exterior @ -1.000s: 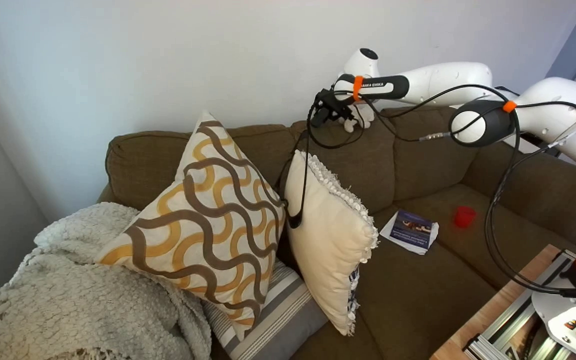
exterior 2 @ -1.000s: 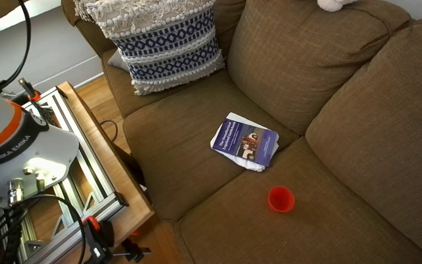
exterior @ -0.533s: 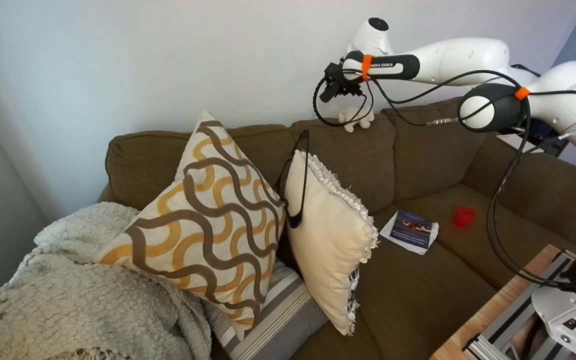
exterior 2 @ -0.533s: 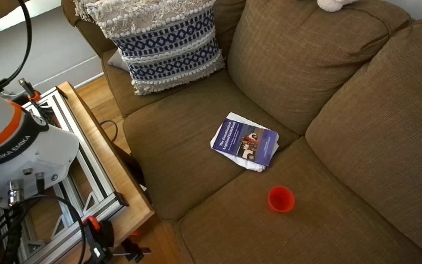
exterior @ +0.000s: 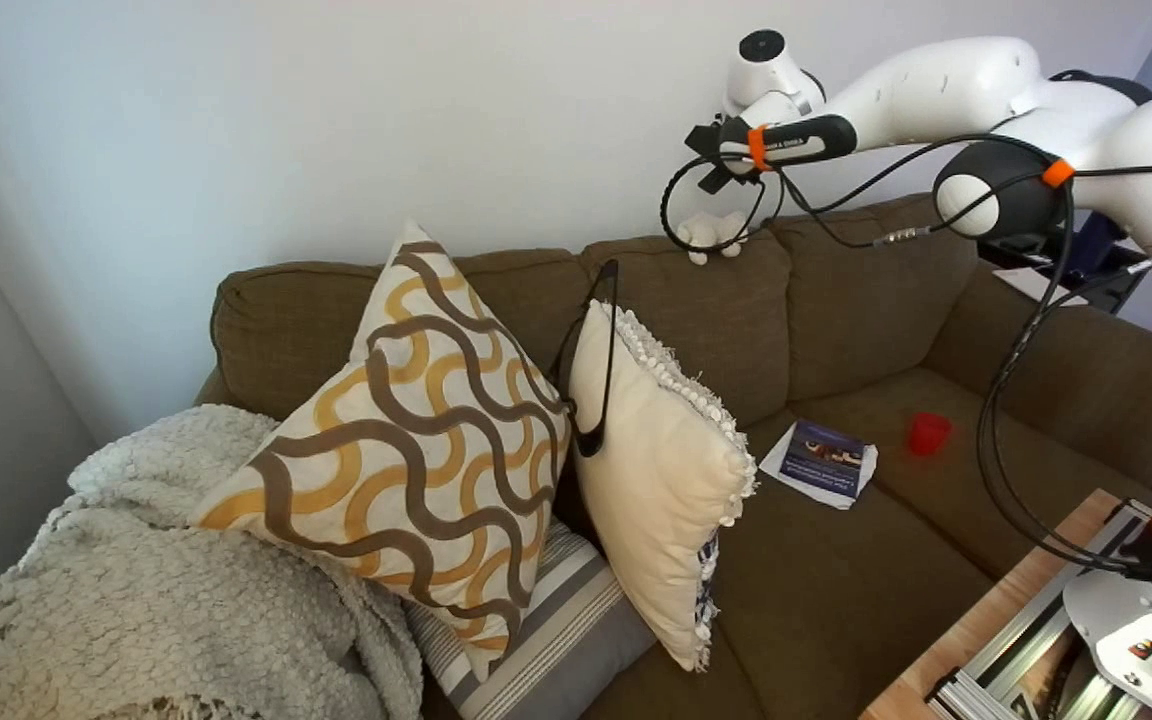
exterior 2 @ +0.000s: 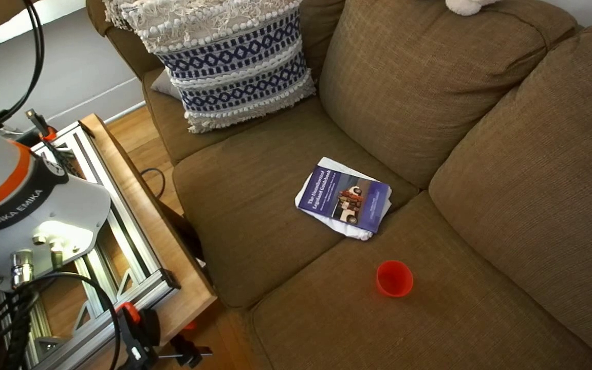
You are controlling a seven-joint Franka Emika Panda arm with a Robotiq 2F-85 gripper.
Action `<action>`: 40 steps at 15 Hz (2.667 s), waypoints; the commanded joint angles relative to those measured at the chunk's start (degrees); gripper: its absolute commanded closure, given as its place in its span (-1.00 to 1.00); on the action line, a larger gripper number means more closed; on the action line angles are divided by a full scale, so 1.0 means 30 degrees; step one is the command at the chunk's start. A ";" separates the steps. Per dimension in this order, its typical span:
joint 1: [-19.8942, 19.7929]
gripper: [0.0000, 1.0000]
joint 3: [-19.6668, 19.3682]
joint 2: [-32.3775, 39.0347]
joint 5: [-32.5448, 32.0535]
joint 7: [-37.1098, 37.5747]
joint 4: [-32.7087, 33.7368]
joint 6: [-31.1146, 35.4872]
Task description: Put the black remote in the red cup
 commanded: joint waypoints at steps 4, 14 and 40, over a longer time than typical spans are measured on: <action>0.1825 0.49 -0.1840 -0.1636 -0.3484 0.4313 -0.3228 -0.1597; 0.1976 0.49 -0.2132 -0.1515 -0.4513 0.5645 -0.3293 -0.1638; -0.0186 0.49 -0.0226 -0.6830 -1.0819 1.3161 -2.1557 -0.9269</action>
